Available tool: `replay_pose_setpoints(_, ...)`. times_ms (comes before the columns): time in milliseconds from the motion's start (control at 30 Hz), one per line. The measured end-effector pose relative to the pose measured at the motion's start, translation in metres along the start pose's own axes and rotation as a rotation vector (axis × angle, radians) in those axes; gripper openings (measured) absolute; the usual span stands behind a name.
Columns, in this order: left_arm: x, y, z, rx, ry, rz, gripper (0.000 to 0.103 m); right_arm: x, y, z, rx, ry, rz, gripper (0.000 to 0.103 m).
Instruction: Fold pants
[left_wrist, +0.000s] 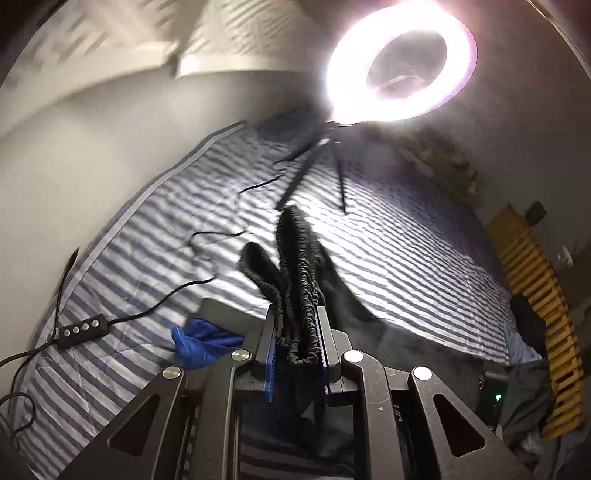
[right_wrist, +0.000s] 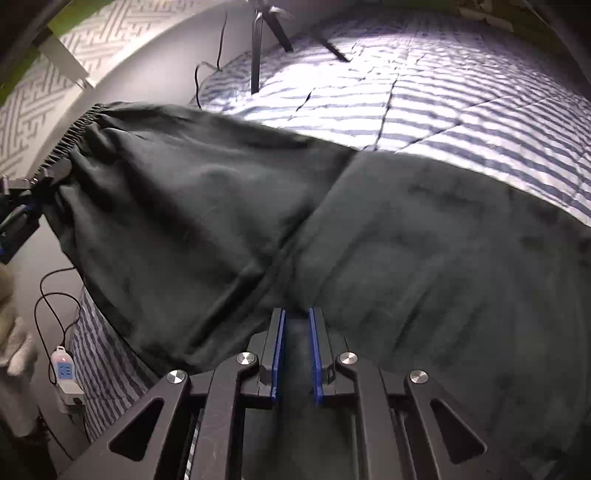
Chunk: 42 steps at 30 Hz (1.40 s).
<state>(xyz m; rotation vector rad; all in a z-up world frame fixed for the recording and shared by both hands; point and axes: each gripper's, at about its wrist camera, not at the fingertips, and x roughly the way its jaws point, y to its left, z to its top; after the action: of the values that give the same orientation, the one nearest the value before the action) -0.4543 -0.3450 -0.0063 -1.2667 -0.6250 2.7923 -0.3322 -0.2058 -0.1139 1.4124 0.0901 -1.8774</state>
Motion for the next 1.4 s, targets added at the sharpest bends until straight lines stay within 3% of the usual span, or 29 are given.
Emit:
replay_pose_setpoints(100,-0.006,-0.043,-0.003,0.057,0.018,-0.006,0.018,-0.041,-0.018,-0.007,0.055,-0.067,0.073,0.012)
replay_pose_setpoints(267,-0.005,-0.14,-0.022,0.186,0.032,-0.027,0.018,-0.128,-0.074,-0.043,0.084,-0.176,0.061,0.015)
replay_pose_setpoints(467,0.021,-0.265,-0.073,0.329,0.08,-0.074,0.018,-0.237,-0.178,-0.108,0.207,-0.283,-0.064,0.016)
replay_pose_setpoints(633,0.048,-0.358,-0.134,0.394,0.171,-0.159,0.018,-0.317,-0.251,-0.166,0.287,-0.339,-0.236,0.017)
replay_pose_setpoints(800,0.076,-0.433,-0.197,0.46,0.243,-0.195,0.018,-0.385,-0.316,-0.214,0.458,-0.439,-0.346,0.035)
replay_pose_setpoints(900,0.083,-0.463,-0.222,0.462,0.257,-0.215,0.018,-0.408,-0.347,-0.225,0.543,-0.47,-0.364,0.036)
replay_pose_setpoints(1100,0.079,-0.524,-0.255,0.511,0.241,-0.245,0.018,-0.42,-0.386,-0.226,0.583,-0.483,-0.294,0.036)
replay_pose_setpoints(1400,0.086,-0.607,-0.303,0.567,0.254,-0.25,0.018,-0.415,-0.401,-0.235,0.573,-0.477,-0.254,0.037)
